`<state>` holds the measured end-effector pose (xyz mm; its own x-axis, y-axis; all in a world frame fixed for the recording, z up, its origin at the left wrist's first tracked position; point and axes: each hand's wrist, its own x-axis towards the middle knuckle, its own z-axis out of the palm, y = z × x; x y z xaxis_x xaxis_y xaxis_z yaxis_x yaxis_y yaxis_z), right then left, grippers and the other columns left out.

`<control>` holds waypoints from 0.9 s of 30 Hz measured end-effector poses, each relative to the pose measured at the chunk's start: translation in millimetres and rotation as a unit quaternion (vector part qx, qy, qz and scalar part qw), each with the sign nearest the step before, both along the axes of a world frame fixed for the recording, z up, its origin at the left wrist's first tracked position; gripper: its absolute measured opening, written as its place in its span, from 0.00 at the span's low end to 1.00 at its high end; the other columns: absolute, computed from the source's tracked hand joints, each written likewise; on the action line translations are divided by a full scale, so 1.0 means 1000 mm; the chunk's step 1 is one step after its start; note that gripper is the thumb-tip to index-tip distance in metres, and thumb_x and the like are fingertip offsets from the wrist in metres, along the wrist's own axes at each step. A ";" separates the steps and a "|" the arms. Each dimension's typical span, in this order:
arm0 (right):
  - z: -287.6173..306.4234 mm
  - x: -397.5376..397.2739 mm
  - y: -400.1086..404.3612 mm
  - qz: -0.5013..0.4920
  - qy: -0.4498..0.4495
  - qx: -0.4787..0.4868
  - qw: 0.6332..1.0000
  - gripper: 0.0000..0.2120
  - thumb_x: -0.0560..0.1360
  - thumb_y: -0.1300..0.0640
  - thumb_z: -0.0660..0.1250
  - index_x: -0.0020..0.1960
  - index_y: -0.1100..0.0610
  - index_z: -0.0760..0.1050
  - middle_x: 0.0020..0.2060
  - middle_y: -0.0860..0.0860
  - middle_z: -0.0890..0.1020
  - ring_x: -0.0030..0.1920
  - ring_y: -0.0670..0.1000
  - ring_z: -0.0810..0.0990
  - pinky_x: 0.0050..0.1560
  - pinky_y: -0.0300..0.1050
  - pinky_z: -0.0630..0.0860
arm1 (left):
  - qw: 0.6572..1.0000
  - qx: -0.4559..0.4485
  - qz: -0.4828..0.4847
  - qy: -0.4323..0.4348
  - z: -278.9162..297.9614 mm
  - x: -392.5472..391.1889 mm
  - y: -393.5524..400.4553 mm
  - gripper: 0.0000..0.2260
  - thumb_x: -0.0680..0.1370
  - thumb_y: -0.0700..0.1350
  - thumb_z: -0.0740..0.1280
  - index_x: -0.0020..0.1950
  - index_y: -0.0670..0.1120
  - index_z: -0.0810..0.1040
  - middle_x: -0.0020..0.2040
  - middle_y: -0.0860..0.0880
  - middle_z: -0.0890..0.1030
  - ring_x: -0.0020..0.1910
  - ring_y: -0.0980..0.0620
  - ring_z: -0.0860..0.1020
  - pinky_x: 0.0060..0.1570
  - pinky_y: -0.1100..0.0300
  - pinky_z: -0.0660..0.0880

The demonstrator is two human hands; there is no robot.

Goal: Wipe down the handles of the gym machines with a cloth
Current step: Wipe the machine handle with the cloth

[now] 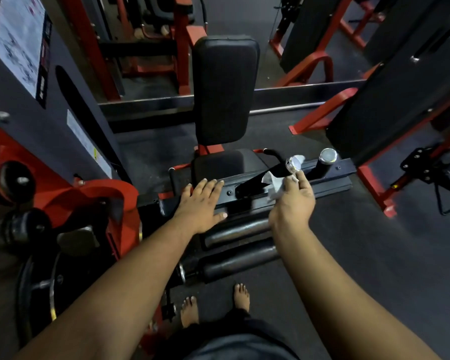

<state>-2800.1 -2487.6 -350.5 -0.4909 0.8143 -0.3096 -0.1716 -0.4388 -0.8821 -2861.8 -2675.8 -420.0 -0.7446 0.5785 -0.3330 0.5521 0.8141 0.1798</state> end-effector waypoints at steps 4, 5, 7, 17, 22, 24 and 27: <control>-0.013 0.003 -0.027 0.033 -0.080 0.054 0.995 0.17 0.82 0.68 0.63 0.69 0.58 0.76 0.55 0.51 0.83 0.52 0.47 0.80 0.60 0.40 0.76 | 1.000 0.002 0.005 0.007 -0.002 0.000 0.001 0.41 0.82 0.66 0.56 0.83 0.51 0.35 0.85 0.50 0.43 0.83 0.47 0.43 0.79 0.39 0.46; -0.020 0.006 -0.031 0.049 -0.092 0.044 0.994 0.18 0.82 0.68 0.63 0.71 0.60 0.74 0.56 0.52 0.83 0.53 0.47 0.80 0.63 0.42 0.76 | 1.000 0.002 0.006 0.008 -0.002 0.001 0.001 0.41 0.82 0.67 0.56 0.83 0.51 0.35 0.85 0.50 0.43 0.83 0.47 0.43 0.79 0.39 0.46; -0.034 0.013 -0.034 0.104 -0.117 0.024 0.987 0.19 0.82 0.68 0.63 0.71 0.61 0.73 0.50 0.52 0.83 0.47 0.47 0.79 0.59 0.46 0.78 | 1.000 0.003 0.007 0.009 -0.002 0.001 0.001 0.41 0.82 0.67 0.56 0.83 0.52 0.35 0.85 0.50 0.43 0.83 0.47 0.42 0.79 0.39 0.46; -0.021 0.004 0.013 0.072 -0.016 0.029 0.997 0.19 0.78 0.71 0.64 0.67 0.60 0.79 0.52 0.55 0.86 0.49 0.49 0.84 0.53 0.42 0.81 | 1.000 0.007 0.002 0.009 -0.003 0.001 0.000 0.42 0.82 0.67 0.56 0.83 0.51 0.35 0.85 0.50 0.42 0.83 0.47 0.42 0.80 0.39 0.45; -0.037 0.009 -0.011 0.102 -0.089 0.067 0.989 0.17 0.80 0.69 0.64 0.68 0.62 0.77 0.52 0.50 0.84 0.49 0.44 0.81 0.54 0.36 0.77 | 1.000 0.004 0.001 0.015 -0.002 0.001 0.000 0.41 0.82 0.67 0.55 0.83 0.51 0.34 0.85 0.50 0.42 0.83 0.47 0.42 0.80 0.40 0.45; -0.047 0.016 -0.010 0.164 -0.119 0.051 0.978 0.17 0.80 0.69 0.65 0.67 0.59 0.77 0.46 0.48 0.84 0.42 0.44 0.79 0.45 0.35 0.77 | 1.000 0.006 0.001 0.016 -0.003 0.001 0.000 0.41 0.82 0.66 0.55 0.83 0.51 0.35 0.85 0.50 0.42 0.83 0.47 0.42 0.79 0.40 0.45; -0.044 0.038 -0.013 0.296 -0.187 0.097 0.932 0.16 0.79 0.68 0.64 0.65 0.58 0.80 0.49 0.51 0.85 0.46 0.48 0.84 0.51 0.41 0.82 | 1.000 0.005 0.003 0.013 -0.004 0.000 0.000 0.41 0.82 0.67 0.55 0.83 0.51 0.35 0.85 0.50 0.42 0.83 0.47 0.42 0.79 0.40 0.45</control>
